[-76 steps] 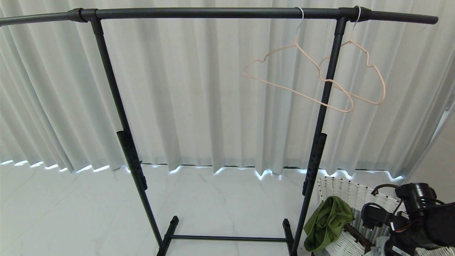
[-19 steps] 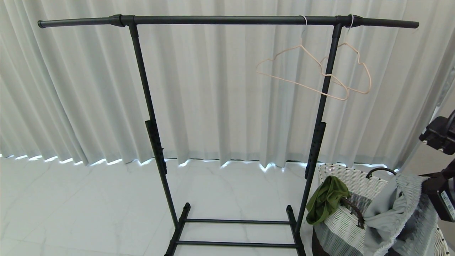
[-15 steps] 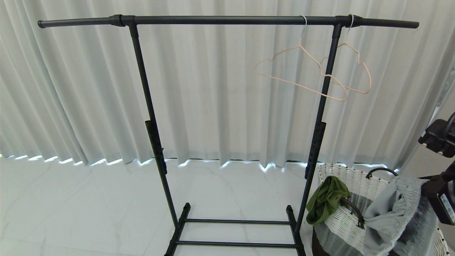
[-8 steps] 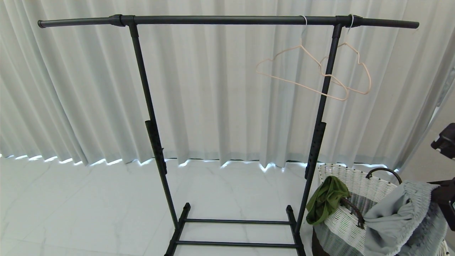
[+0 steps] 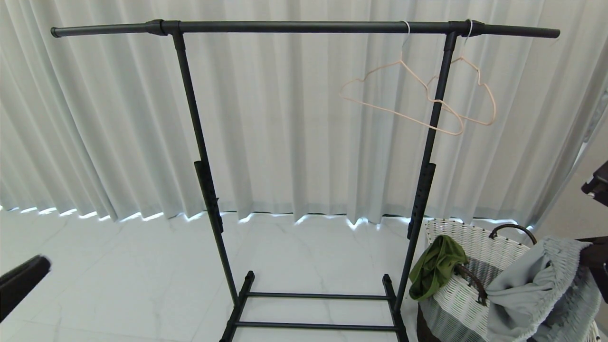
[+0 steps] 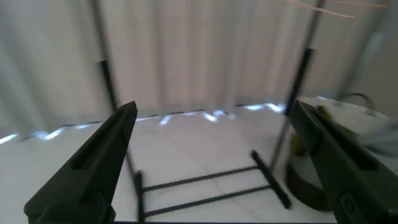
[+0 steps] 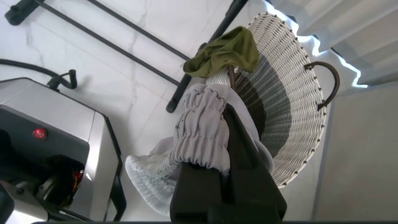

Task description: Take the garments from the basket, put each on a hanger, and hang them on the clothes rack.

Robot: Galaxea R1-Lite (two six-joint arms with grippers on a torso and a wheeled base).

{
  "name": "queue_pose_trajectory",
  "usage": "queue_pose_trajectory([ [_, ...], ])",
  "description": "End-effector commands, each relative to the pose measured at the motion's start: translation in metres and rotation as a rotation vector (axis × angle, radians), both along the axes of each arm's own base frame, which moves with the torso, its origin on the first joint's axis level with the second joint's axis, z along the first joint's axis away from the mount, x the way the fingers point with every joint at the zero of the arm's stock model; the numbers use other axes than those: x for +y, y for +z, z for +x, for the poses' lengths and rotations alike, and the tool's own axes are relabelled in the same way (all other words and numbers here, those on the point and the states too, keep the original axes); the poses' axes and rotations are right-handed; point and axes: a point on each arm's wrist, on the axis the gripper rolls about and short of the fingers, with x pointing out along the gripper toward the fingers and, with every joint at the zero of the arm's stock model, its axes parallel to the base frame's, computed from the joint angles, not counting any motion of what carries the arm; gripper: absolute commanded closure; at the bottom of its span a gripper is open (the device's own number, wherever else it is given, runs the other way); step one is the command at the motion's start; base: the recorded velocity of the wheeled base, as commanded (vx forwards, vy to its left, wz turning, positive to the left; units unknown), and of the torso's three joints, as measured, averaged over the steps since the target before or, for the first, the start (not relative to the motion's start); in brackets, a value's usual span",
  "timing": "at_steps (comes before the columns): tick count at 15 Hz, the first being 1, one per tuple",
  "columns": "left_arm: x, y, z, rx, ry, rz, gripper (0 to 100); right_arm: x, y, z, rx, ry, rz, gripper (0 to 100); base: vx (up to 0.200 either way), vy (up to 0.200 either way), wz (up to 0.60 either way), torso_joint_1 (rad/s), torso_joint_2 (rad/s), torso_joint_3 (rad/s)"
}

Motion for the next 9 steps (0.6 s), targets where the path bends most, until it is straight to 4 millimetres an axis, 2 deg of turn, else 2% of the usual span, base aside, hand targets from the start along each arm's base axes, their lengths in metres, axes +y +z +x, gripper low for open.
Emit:
queue_pose_trajectory([
  [1,-0.059,0.012,0.078,0.181,-0.336,0.045,0,0.0,0.001,-0.001,-0.005,0.003,0.002,100,0.0,0.0,0.0,0.0,0.0,0.0],
  [2,-0.075,0.006,0.086,0.235,-0.4,0.061,0,0.0,0.002,-0.001,-0.009,0.004,0.004,100,0.0,0.0,0.0,0.0,0.0,0.0],
  [3,-0.075,0.006,0.086,0.235,-0.4,0.061,0,0.0,0.002,-0.001,-0.009,0.004,0.004,100,0.0,0.0,0.0,0.0,0.0,0.0],
  [4,-0.109,-0.011,0.098,0.346,-0.504,0.067,0,0.001,0.004,0.0,-0.035,0.006,0.018,100,0.0,0.0,0.0,0.0,0.0,0.0],
  [8,-0.165,-0.04,0.113,0.402,-0.638,0.104,0,0.0,0.008,-0.003,-0.056,0.01,0.033,100,0.0,0.0,0.0,0.0,0.0,0.0],
  [9,-0.192,-0.054,0.118,0.402,-0.689,0.116,0,0.0,0.008,-0.005,-0.056,0.002,0.045,100,0.0,0.0,0.0,0.0,0.0,0.0],
])
